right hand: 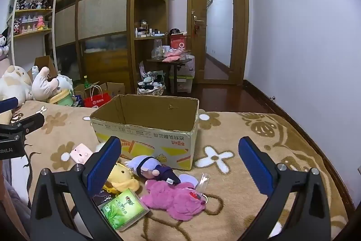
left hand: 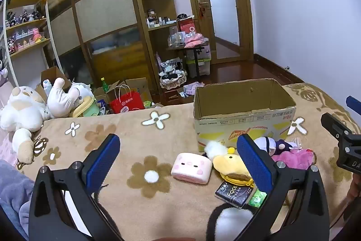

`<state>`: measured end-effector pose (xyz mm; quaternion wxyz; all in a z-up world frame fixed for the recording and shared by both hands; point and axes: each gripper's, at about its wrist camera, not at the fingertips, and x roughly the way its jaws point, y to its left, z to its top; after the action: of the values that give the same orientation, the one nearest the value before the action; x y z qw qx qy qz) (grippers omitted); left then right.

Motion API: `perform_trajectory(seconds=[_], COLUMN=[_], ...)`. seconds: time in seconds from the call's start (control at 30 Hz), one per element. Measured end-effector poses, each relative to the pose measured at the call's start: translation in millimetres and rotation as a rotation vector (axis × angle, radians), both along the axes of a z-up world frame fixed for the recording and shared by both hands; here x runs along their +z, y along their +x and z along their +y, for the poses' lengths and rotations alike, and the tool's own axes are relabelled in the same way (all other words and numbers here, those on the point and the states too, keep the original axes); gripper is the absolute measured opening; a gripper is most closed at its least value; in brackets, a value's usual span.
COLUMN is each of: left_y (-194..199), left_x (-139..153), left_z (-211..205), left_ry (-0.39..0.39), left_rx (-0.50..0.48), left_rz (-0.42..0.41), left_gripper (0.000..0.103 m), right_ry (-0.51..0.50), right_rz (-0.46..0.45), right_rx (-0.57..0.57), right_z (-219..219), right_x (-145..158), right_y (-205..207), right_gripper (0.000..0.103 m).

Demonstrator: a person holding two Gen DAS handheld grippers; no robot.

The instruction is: Organize soft objects

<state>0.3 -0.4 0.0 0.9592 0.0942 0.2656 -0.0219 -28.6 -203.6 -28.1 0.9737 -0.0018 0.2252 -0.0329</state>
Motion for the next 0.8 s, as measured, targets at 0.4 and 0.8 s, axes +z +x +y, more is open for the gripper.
perform_trajectory(seconds=[0.4,0.8], left_y=[-1.8,1.9], left_x=[-0.5,-2.9], left_z=[-2.4,2.4], left_ry=[-0.012,-0.028], left_rx=[0.002,0.006], left_rz=[-0.004,0.003], left_gripper=[0.102,0.102], right_ry=[0.000,-0.009], right_rz=[0.009,0.012], right_rx=[-0.002,-0.004], right_z=[-0.6,2.0], right_x=[-1.5,-0.8], right_y=[0.8,-0.4], right_gripper=[0.103,0.103])
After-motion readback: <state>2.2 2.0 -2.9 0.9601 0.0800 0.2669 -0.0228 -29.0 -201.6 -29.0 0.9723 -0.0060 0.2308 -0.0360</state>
